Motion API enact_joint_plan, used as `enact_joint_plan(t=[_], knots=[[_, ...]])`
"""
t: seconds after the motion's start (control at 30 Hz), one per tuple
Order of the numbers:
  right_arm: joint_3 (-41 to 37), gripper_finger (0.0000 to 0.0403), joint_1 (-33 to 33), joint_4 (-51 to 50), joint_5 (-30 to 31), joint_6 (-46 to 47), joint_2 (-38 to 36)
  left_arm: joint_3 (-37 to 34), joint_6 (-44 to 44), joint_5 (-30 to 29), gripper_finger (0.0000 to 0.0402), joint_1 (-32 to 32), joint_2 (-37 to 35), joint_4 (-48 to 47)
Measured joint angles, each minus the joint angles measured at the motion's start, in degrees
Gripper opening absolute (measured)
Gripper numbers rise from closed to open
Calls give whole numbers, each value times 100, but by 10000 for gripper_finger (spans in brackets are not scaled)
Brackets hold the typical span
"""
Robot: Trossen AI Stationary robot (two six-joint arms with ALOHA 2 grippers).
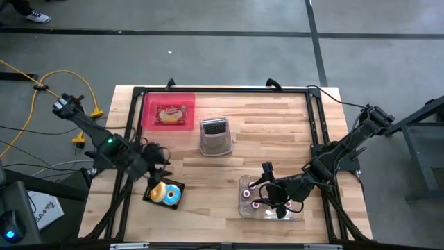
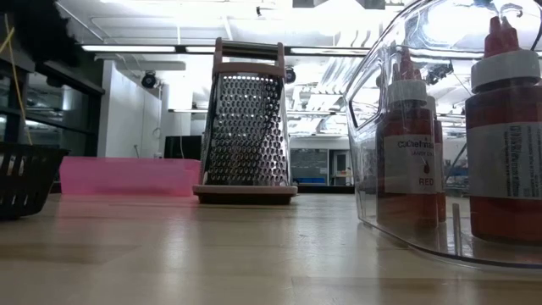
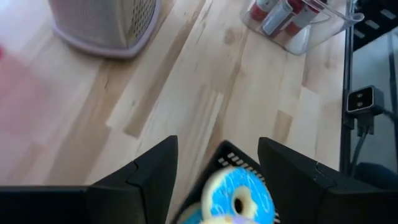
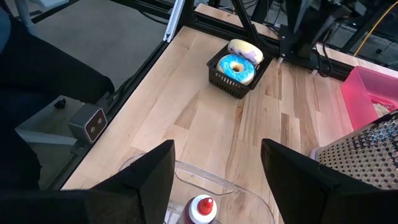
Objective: Pick & Place Food Item
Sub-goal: Return to Home Position
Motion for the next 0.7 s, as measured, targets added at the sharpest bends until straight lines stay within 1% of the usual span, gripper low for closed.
enact_joint_plan(t=[0.13,0.4,0.57,0.7], knots=[[0,227,0,0,0,-2,0,0,887,359,216,587,11,256],[1,227,1,-2,0,-2,0,0,2246,978,216,1610,61,765],[0,227,1,0,0,-2,0,0,3120,1606,216,2188,298,1198],[0,227,0,-1,0,-1,2,0,3660,2065,216,2627,513,1526]])
